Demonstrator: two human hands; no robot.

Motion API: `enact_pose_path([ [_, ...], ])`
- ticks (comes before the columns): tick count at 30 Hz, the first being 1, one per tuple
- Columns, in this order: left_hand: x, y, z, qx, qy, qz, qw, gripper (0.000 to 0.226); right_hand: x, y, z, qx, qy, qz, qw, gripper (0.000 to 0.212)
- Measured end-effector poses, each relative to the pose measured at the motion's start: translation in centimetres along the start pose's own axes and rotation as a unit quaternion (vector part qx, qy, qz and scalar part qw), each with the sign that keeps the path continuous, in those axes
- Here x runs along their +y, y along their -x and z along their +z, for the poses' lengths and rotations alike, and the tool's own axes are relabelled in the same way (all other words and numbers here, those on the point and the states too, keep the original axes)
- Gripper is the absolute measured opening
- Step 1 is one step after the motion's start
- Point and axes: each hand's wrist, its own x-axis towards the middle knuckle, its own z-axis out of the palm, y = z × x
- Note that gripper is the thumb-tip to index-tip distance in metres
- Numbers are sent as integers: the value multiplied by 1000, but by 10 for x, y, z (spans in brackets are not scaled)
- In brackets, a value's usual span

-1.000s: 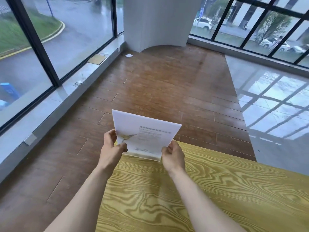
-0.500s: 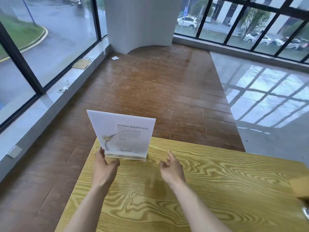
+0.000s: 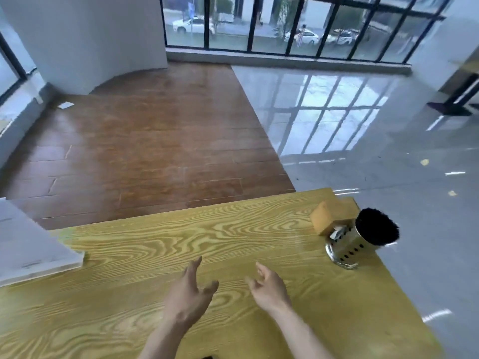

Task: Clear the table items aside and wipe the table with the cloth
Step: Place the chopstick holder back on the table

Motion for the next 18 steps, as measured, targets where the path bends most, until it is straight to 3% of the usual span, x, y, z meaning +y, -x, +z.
enact_pose_path([
  [5, 91, -20, 129, -83, -33, 20, 996, 74, 99, -25, -128, -86, -41, 59, 994, 68],
  [9, 162, -32, 212, -129, -55, 41, 989, 70, 178, -39, -222, -103, -84, 135, 982, 70],
  [14, 218, -51, 276, -136, -12, 47, 990, 83, 233, -75, -296, 10, -78, 171, 982, 62],
  [18, 246, -66, 305, -92, -6, 61, 994, 98, 226, -93, -322, 130, -82, 110, 982, 84],
])
